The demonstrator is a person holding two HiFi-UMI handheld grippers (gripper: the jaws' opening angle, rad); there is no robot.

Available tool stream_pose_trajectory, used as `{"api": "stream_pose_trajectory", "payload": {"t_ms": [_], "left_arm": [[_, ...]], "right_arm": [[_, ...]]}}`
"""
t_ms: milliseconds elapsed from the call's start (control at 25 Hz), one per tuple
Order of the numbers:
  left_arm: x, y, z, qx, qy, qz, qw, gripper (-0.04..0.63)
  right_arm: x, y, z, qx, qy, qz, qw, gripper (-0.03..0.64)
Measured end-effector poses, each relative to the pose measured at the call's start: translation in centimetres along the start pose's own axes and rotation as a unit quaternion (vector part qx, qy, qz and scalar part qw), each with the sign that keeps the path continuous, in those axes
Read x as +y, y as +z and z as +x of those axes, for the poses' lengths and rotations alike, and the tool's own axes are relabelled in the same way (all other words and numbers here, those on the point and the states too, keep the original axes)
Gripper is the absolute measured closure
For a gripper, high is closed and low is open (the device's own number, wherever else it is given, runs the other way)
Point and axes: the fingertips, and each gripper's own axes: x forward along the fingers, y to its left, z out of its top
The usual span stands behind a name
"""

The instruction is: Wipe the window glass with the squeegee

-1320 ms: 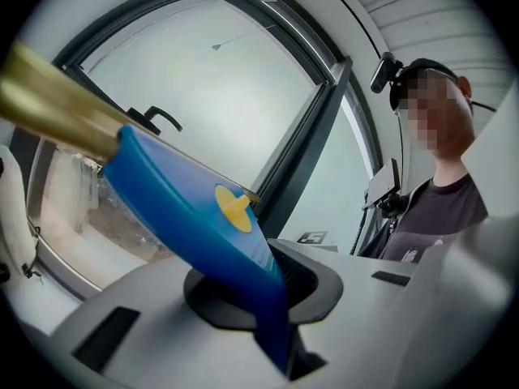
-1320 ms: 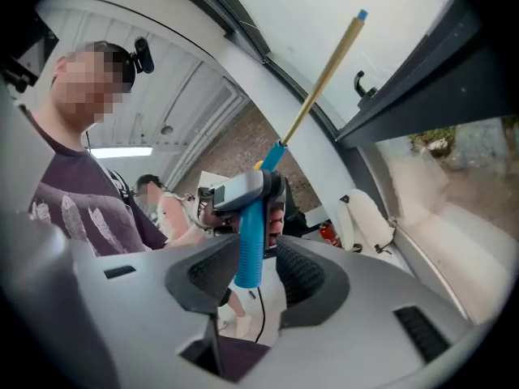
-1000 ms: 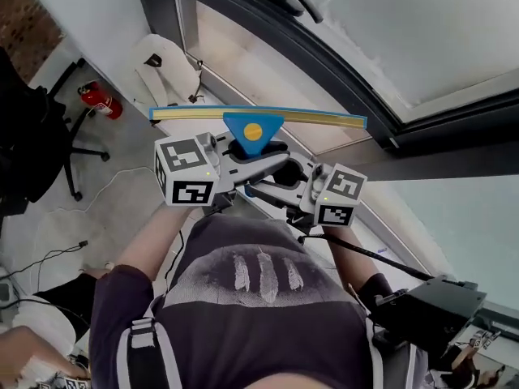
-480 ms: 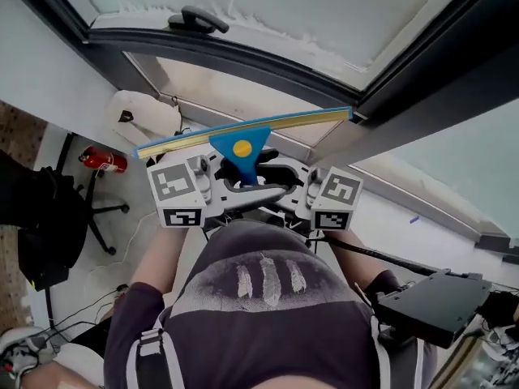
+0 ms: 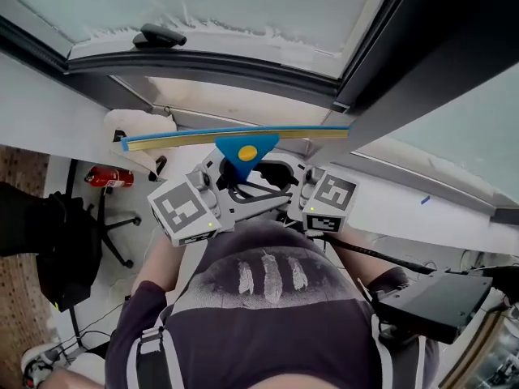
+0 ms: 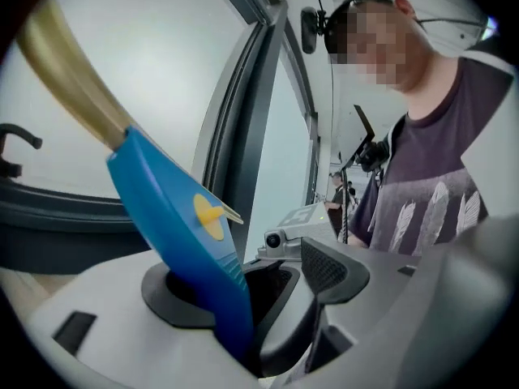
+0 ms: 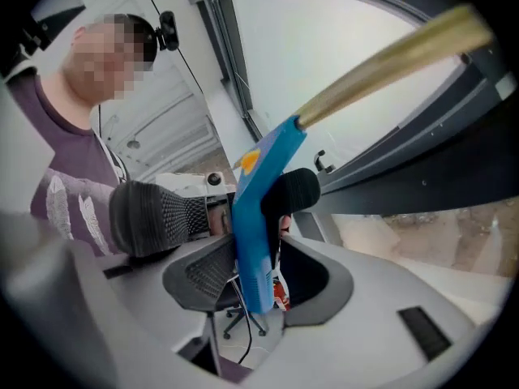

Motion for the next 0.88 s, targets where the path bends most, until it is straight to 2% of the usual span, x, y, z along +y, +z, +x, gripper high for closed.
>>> {"api": "stream_pose_trajectory", "payload": {"t_ms": [120, 240, 280, 400, 560, 680, 840, 880], "left_arm": [[1.9, -0.1, -1.4, 0.008, 0.011, 0.033, 0.9994, 0.259], [3.6, -0.5, -4.1, 0.006, -0.014, 0.054, 0.9984, 0.255], [4.1, -0.3, -5.3, -0.005, -0.029, 0.053, 0.9981, 0.254], [6.2, 1.2, -10.4, -0.064, -0.068, 0.017, 0.9954, 0.237], [11.1, 2.2, -18.8, -0.136, -0.056, -0.001, 0.9892, 0.229], [13.5, 3.5, -22.1, -0.199, -0.068, -0.052, 0.9763, 0.229], [15.7, 6.3, -24.0, -0.287, -0.095, -0.086, 0.9493, 0.243], [15.7, 6.7, -24.0, -0.300, -0.105, -0.092, 0.9438, 0.374]], "right_arm": [[-1.5, 0.0, 2.1, 0.002, -0.027, -0.007, 1.000, 0.460], [-2.4, 0.0, 5.3, -0.008, -0.035, -0.016, 0.999, 0.463], [-2.5, 0.1, 6.5, -0.012, -0.035, -0.017, 0.999, 0.469], [-2.6, 0.8, 10.1, -0.019, -0.048, -0.032, 0.998, 0.483], [-3.3, 1.8, 13.5, -0.046, -0.059, -0.002, 0.997, 0.491], [-2.9, 1.6, 15.6, -0.034, -0.067, -0.018, 0.997, 0.492], [-2.2, 1.3, 16.7, -0.029, -0.070, -0.029, 0.997, 0.494], [-2.1, 1.4, 16.4, -0.030, -0.072, -0.029, 0.996, 0.494]]}}
